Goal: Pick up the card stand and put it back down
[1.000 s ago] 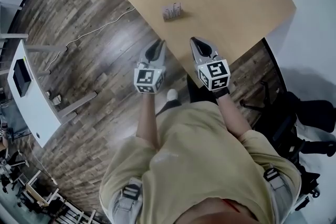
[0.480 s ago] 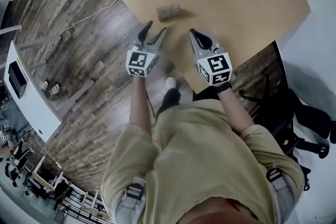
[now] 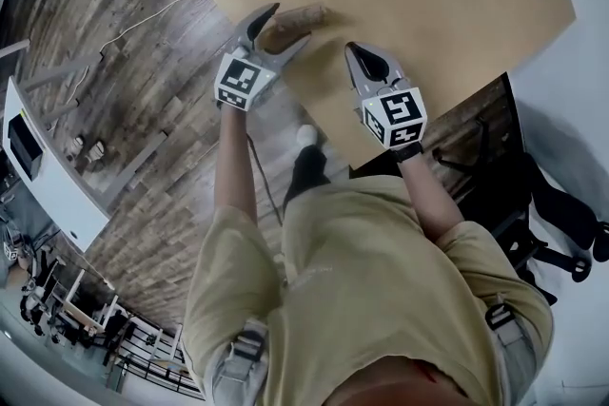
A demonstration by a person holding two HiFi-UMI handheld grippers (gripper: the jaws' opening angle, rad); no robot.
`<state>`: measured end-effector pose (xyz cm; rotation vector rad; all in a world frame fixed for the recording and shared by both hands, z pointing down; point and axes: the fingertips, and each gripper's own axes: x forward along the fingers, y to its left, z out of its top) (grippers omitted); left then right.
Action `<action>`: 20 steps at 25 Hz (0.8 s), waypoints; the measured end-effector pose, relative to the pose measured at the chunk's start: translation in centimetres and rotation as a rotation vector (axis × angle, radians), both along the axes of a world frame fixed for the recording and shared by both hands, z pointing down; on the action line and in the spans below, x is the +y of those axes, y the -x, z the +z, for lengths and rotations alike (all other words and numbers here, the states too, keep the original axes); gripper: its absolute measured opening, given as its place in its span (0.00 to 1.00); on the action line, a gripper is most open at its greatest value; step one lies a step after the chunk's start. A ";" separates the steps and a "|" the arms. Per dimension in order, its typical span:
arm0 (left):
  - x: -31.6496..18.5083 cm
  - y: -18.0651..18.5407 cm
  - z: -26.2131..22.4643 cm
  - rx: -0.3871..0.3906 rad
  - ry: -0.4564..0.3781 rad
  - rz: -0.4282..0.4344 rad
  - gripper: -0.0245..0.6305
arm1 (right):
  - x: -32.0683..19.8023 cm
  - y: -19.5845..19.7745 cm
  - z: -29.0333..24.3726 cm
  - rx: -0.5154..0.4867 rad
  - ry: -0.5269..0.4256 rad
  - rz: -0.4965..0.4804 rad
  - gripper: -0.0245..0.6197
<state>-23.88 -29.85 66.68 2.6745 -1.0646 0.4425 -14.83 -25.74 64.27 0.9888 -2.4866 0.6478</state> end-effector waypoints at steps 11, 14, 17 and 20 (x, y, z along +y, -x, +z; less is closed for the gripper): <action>-1.7 -4.0 1.0 -0.021 0.011 0.231 0.44 | -0.4 -2.0 1.7 0.008 0.031 0.038 0.04; -1.7 -5.0 1.4 -0.027 0.020 0.284 0.36 | -0.8 -1.9 1.8 0.005 0.033 0.046 0.04; -1.3 -5.9 1.8 -0.053 0.030 0.351 0.30 | -1.1 -1.9 1.5 -0.004 0.032 0.043 0.04; -1.1 -6.7 2.5 -0.089 0.045 0.415 0.13 | -1.3 -1.9 1.6 -0.010 0.034 0.046 0.04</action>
